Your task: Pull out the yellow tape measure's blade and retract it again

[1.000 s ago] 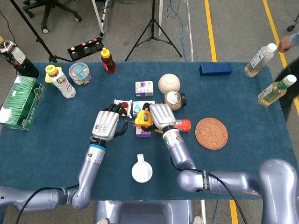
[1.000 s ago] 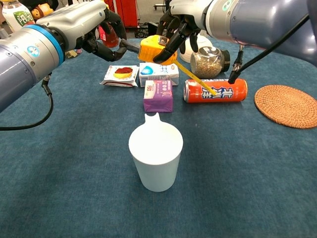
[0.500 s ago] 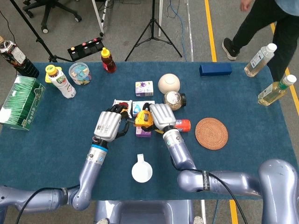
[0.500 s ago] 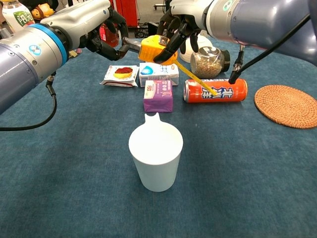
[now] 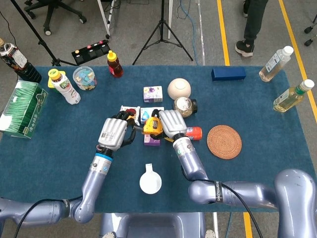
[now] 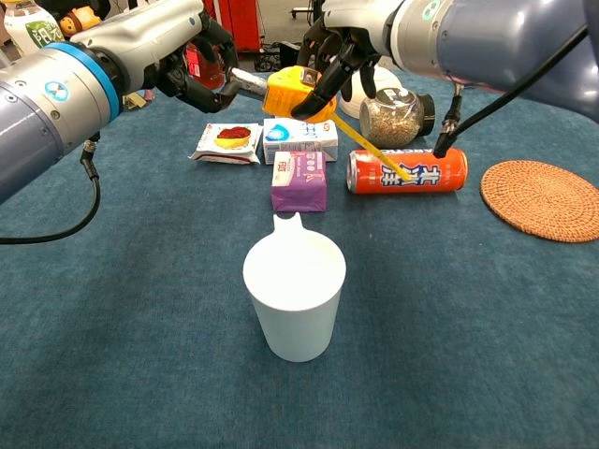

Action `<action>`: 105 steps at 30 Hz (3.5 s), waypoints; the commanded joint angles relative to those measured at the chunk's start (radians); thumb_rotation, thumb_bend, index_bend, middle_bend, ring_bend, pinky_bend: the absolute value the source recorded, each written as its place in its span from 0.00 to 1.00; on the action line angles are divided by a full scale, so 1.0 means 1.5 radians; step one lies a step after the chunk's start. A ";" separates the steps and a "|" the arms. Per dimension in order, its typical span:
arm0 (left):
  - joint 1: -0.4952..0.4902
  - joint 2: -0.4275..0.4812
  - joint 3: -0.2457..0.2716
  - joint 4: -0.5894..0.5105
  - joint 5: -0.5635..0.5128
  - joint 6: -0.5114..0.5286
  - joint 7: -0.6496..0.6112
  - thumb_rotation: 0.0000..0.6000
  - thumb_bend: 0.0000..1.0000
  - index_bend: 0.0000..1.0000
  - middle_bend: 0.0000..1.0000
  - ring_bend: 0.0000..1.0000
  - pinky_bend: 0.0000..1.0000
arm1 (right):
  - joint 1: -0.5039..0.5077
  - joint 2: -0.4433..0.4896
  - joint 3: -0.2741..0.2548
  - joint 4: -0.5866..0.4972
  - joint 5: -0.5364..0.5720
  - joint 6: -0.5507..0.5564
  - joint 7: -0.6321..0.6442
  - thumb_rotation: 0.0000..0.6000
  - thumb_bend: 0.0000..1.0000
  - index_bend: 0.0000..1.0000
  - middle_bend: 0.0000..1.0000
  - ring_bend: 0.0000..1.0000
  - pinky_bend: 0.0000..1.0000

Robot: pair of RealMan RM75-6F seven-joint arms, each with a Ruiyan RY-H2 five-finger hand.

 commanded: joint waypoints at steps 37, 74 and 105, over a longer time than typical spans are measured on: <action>0.096 0.236 0.102 -0.061 0.150 -0.033 -0.128 0.94 0.50 0.55 0.28 0.22 0.42 | -0.011 0.042 -0.042 -0.024 -0.031 -0.017 -0.023 0.85 0.24 0.53 0.52 0.57 0.66; 0.202 0.387 0.122 0.039 0.216 -0.026 -0.345 0.93 0.49 0.55 0.28 0.22 0.41 | -0.034 0.080 -0.074 -0.049 -0.052 -0.016 -0.025 0.85 0.25 0.54 0.53 0.58 0.66; 0.242 0.428 0.101 0.091 0.208 -0.033 -0.409 0.93 0.48 0.55 0.28 0.22 0.41 | -0.044 0.097 -0.078 -0.062 -0.052 -0.014 -0.020 0.85 0.24 0.55 0.54 0.58 0.66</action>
